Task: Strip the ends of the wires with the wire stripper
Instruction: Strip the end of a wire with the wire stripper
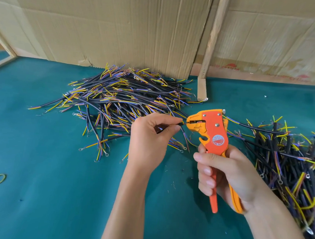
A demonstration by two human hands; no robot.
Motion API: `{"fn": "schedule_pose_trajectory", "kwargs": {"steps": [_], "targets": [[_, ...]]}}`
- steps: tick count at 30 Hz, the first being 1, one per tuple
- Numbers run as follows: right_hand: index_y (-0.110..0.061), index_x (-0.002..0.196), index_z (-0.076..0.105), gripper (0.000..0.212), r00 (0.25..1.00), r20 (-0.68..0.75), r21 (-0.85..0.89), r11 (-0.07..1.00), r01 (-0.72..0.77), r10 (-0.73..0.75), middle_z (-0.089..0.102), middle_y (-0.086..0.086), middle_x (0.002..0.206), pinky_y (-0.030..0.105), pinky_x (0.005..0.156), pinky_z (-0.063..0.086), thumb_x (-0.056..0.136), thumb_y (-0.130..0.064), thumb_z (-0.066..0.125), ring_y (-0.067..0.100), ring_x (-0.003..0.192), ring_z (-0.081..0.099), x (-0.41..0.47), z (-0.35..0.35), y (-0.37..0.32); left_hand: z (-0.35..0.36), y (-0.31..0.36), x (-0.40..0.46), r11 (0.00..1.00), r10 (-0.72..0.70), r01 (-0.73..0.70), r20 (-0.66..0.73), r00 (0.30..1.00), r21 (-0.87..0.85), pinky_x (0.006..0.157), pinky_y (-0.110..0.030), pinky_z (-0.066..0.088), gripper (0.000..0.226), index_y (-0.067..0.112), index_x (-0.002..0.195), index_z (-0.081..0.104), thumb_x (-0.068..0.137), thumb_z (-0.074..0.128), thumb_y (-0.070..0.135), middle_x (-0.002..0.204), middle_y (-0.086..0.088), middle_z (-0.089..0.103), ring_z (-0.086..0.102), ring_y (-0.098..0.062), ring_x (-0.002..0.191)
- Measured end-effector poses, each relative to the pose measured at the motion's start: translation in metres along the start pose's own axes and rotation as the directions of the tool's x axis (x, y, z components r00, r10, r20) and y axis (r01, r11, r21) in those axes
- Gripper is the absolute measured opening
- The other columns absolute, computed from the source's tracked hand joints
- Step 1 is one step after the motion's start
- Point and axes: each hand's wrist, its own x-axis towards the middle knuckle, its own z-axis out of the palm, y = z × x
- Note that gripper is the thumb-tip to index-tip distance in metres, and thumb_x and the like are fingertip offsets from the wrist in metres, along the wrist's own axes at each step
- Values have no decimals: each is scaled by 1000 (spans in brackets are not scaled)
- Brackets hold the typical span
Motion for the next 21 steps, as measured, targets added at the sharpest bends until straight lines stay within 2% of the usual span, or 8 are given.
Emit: {"fn": "schedule_pose_trajectory", "kwargs": {"steps": [6, 8, 10, 12, 15, 18, 21], "targets": [[-15, 68, 58, 18, 999, -47, -12, 1000, 26, -27, 36, 8, 53, 26, 40, 36, 72, -8, 75, 20, 35, 34, 0, 1, 0, 1, 1, -1, 1000, 3, -3, 9, 1000, -17, 66, -11, 44, 20, 17, 89, 81, 82, 78, -1, 76, 10, 75, 62, 2, 65], [-14, 71, 62, 15, 999, -24, 6, 1000, 26, -26, 43, 12, 57, 30, 42, 41, 72, -9, 76, 23, 39, 41, 0, 1, 0, 1, 1, -1, 1000, 4, -4, 5, 1000, -24, 68, -14, 46, 20, 17, 90, 81, 82, 78, -1, 79, 8, 76, 64, 0, 68], [-12, 79, 69, 9, 1000, 14, 31, 999, 21, -22, 57, 21, 69, 39, 50, 51, 73, -9, 75, 31, 51, 55, 0, 1, -1, 1, 0, -1, 1000, 2, -2, -10, 1000, -28, 69, -19, 50, 21, 19, 90, 81, 83, 78, 0, 78, 7, 76, 66, -5, 69], [-9, 88, 72, 15, 999, 34, 47, 999, 3, -5, 65, 30, 83, 45, 60, 57, 74, -8, 76, 39, 65, 64, -2, -2, -2, 1, -1, 0, 999, -2, 0, -28, 1000, -47, 69, -24, 52, 22, 22, 89, 80, 83, 78, 0, 76, 7, 76, 66, -7, 69], [-4, 99, 70, 30, 999, 44, 39, 999, -16, 14, 67, 35, 94, 47, 65, 58, 71, -7, 80, 43, 72, 67, -4, -7, -2, 1, -2, 0, 998, -6, 4, -28, 1000, -69, 69, -23, 52, 21, 21, 89, 80, 83, 77, 0, 76, 9, 76, 65, -6, 69], [-1, 105, 65, 35, 999, 38, 16, 1000, -22, 21, 67, 35, 95, 47, 65, 58, 72, -4, 77, 43, 73, 67, -3, -6, -1, 2, -3, 0, 998, -3, 3, 4, 1000, -69, 69, -21, 50, 20, 20, 89, 80, 84, 77, 1, 76, 9, 76, 65, -4, 69], [-3, 102, 68, 38, 998, 68, 27, 1000, -16, 14, 66, 33, 92, 47, 66, 57, 67, -8, 83, 42, 72, 66, -4, -4, -2, 3, -3, 1, 998, 6, -5, 14, 1000, -62, 69, -21, 50, 21, 21, 89, 80, 84, 77, 1, 77, 10, 76, 66, -3, 69]]}}
